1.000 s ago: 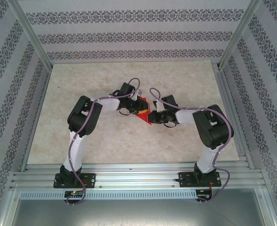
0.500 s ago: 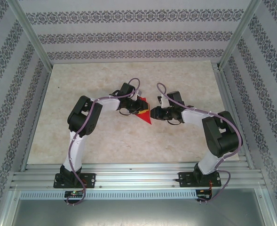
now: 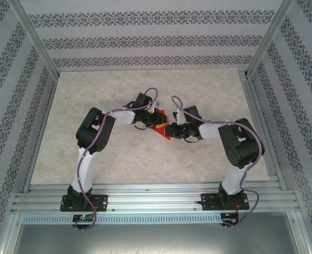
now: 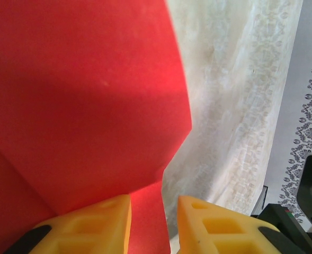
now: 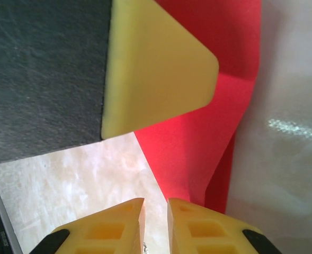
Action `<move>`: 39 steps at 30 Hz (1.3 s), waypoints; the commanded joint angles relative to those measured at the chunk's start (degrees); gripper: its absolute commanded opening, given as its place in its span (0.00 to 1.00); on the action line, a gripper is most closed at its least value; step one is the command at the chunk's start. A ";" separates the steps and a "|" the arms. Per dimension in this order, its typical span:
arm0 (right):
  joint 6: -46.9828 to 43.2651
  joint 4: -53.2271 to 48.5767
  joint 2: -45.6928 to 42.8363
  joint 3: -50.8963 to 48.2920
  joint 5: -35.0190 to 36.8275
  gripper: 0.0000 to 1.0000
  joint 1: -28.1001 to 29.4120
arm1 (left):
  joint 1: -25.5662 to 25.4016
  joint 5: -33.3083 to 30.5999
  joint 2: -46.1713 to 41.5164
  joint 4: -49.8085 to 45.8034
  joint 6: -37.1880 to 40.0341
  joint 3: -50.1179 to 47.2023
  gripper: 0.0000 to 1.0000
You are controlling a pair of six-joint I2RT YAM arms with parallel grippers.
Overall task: Fold a paper plane with a square sheet of paper (fold left side to right side)
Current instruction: Fourth fold the wing at the center of the table.
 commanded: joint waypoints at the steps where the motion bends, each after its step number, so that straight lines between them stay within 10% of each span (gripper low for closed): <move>1: -0.17 1.86 1.01 -0.83 -0.46 0.19 0.04 | -0.25 -2.70 0.12 -0.97 1.54 -0.95 0.31; 39: -3.43 -7.50 5.27 2.65 1.36 0.14 -1.50 | 0.73 -1.83 -2.15 -0.49 2.01 -2.14 0.31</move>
